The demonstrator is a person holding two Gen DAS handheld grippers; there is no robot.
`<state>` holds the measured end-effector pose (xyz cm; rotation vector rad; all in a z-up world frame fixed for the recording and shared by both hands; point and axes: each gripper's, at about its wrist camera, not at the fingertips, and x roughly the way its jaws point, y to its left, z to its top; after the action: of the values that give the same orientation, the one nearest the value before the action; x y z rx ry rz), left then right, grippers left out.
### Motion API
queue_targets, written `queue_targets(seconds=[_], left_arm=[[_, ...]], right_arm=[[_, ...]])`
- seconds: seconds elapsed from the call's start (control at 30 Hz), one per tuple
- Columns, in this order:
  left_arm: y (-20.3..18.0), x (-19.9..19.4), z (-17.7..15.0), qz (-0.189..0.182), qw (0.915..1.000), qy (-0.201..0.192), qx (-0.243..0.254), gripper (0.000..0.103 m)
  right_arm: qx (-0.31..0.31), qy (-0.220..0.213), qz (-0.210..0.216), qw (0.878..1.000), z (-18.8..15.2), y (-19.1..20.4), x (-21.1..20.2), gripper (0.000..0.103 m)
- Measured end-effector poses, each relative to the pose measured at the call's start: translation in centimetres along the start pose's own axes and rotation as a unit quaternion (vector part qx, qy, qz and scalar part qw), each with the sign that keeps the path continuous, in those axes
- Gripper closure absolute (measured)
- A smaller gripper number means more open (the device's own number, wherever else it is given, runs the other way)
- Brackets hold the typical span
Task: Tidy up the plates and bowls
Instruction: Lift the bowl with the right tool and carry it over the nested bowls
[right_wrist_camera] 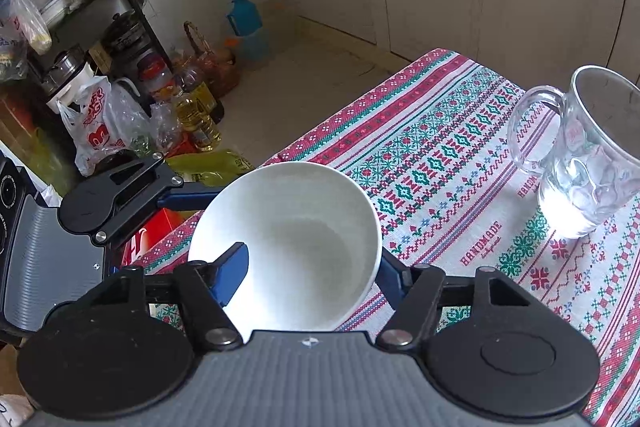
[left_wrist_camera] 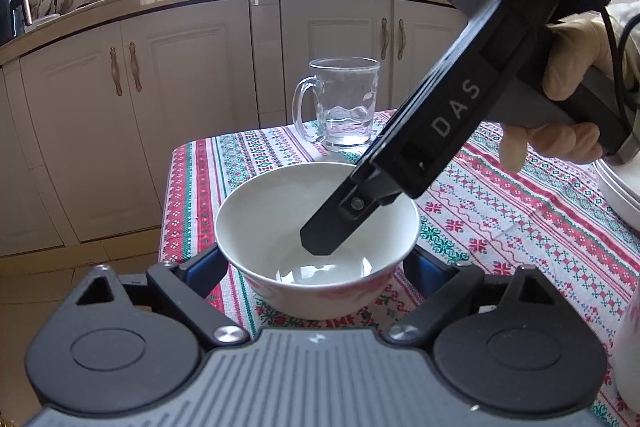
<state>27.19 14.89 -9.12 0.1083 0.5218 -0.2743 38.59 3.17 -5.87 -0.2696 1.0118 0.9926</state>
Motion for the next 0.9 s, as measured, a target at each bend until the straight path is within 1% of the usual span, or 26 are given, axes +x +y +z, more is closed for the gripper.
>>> queue_targets(seconds=[0.17, 0.4, 0.73, 0.9], left_arm=[[-0.3, -0.3, 0.2, 0.002, 1.0000, 0.003, 0.006, 0.009], [-1.2, -1.8, 0.9, 0.002, 0.9998, 0.001, 0.019, 0.009], [-4.0, -6.7, 1.7, -0.004, 0.9995, 0.006, 0.031, 0.009], [-5.6, -9.6, 1.9, -0.011, 0.9993, 0.005, 0.036, 0.009]], right_arm=[[0.001, 0.001, -0.003, 1.000, -0.1, 0.2, -0.1, 0.030], [0.001, -0.006, -0.002, 1.000, -0.6, 1.1, -1.7, 0.030], [-0.020, -0.016, -0.006, 1.000, -3.2, 5.1, -5.9, 0.030], [-0.024, -0.020, 0.003, 1.000, -4.9, 7.1, -8.3, 0.030]])
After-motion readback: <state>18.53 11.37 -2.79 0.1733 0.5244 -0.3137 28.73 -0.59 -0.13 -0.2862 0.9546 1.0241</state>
